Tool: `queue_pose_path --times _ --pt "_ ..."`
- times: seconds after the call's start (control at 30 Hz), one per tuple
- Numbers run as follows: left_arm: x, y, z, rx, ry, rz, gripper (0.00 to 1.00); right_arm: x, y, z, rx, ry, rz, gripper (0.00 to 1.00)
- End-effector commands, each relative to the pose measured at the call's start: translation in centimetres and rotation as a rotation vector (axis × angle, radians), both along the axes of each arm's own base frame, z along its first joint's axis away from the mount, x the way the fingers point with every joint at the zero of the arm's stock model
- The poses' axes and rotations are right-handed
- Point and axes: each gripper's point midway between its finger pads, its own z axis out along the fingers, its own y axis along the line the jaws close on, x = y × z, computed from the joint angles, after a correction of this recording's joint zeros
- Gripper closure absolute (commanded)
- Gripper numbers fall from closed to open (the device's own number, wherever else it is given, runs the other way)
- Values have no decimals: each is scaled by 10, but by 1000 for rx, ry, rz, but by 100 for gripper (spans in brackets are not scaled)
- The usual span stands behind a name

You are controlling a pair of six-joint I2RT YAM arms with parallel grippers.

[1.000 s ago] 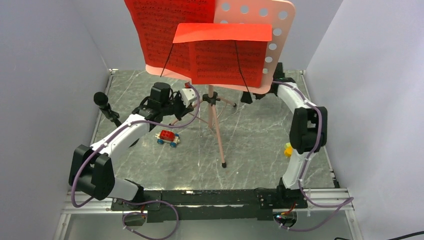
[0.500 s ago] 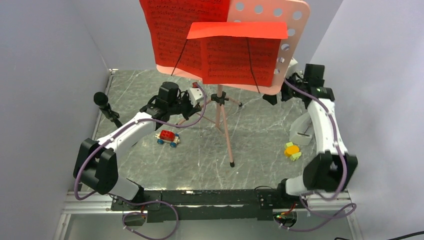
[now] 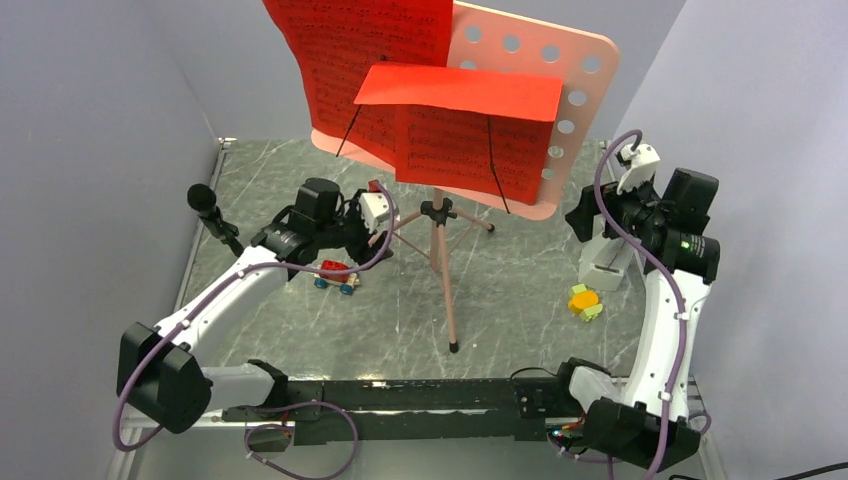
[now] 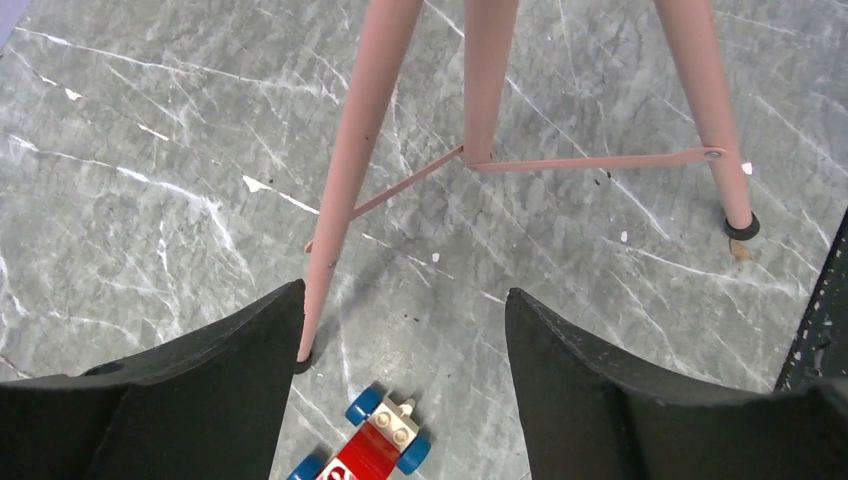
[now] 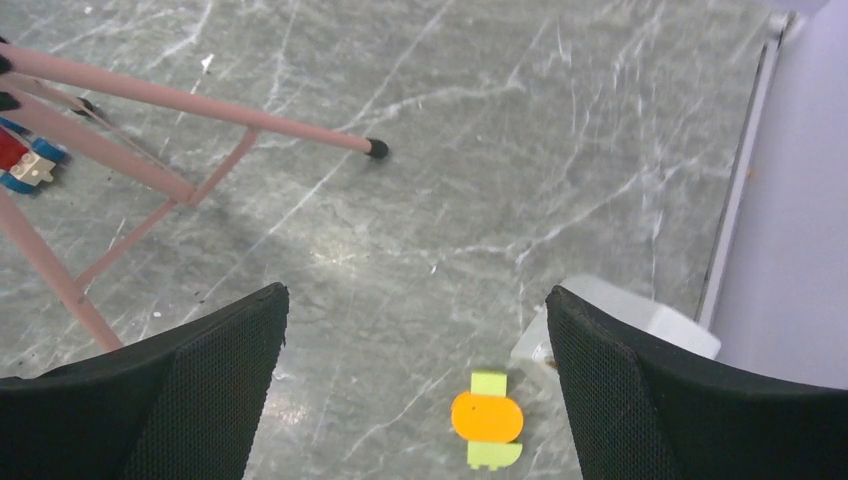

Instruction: Pack up the instrument practice props

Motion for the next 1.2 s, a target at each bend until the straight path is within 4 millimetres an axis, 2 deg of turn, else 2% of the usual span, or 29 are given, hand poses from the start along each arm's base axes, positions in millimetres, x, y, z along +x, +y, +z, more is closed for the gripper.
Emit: queue_pose_path --times 0.0,0.1,0.2,0.3,0.43,0.5,0.57,0.6,0.63,0.67,0.73,0.77,0.83,0.93,1.07,1.17 --pt "-15 9 8 32 9 -27 23 -9 -8 -1 36 24 -56 1" --pt "-37 21 12 75 -34 -90 22 -30 -2 45 -12 -113 -33 1" --pt "-55 30 40 55 -133 -121 20 -58 -1 92 -76 -225 -111 1" --pt "-72 34 83 -3 -183 -118 19 -88 12 139 -91 -326 -140 3" --pt "-94 34 145 -107 -163 -109 26 -130 47 206 -131 -524 -55 4" --pt "-104 38 177 -129 -227 -133 27 -151 67 228 -146 -594 21 5" --pt "-111 45 212 -131 -331 -145 26 -170 91 240 -133 -631 121 7" --pt "-113 49 237 -149 -398 -131 26 -179 102 245 -123 -650 171 8" --pt "-112 51 254 -167 -440 -108 25 -188 114 250 -105 -669 229 9" --pt "-113 55 282 -205 -506 -79 24 -196 126 252 -79 -680 289 12" --pt "-112 60 328 -271 -635 -40 22 -212 153 249 12 -664 489 16" --pt "-111 62 345 -288 -681 -25 21 -214 159 246 69 -632 555 17" --pt "-107 67 380 -318 -772 11 20 -204 159 235 194 -539 609 19" --pt "-106 68 420 -349 -878 20 19 -198 158 233 123 -599 670 15" --pt "-102 58 455 -397 -950 -18 19 -184 151 244 95 -636 676 11" --pt "-95 48 466 -394 -997 -47 19 -179 148 251 77 -657 697 11"
